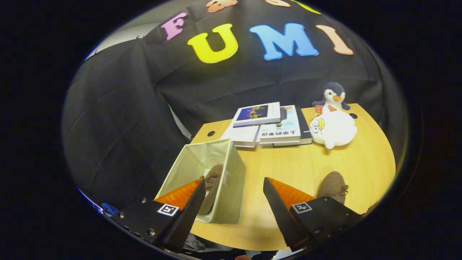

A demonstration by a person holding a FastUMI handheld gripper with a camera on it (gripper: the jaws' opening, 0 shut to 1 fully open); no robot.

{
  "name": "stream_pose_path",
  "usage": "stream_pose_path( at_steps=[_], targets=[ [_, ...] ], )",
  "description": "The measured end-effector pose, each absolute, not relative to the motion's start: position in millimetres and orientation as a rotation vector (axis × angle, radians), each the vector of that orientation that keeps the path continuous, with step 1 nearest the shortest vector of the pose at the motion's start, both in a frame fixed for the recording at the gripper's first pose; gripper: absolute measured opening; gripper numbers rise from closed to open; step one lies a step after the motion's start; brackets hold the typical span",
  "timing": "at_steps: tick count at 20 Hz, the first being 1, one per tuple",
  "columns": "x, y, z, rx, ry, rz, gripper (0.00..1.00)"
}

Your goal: Open the storage box then place both shoes into the box .Put the left shoe in first, then the right shoe, with the right side of both shoes facing outward in a uniform manner.

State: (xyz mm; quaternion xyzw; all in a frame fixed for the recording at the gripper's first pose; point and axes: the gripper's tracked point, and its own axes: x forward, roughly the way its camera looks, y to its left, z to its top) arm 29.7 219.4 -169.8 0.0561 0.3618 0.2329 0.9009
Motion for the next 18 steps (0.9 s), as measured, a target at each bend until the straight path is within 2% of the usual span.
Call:
stream_pose_path(
  at_steps=[11, 18],
  targets=[
    [38, 66, -206, 0.006, 0.710, 0.201, 0.98],
    [31, 8, -261, -0.053, 0.801, 0.120, 0.98]
  ],
)
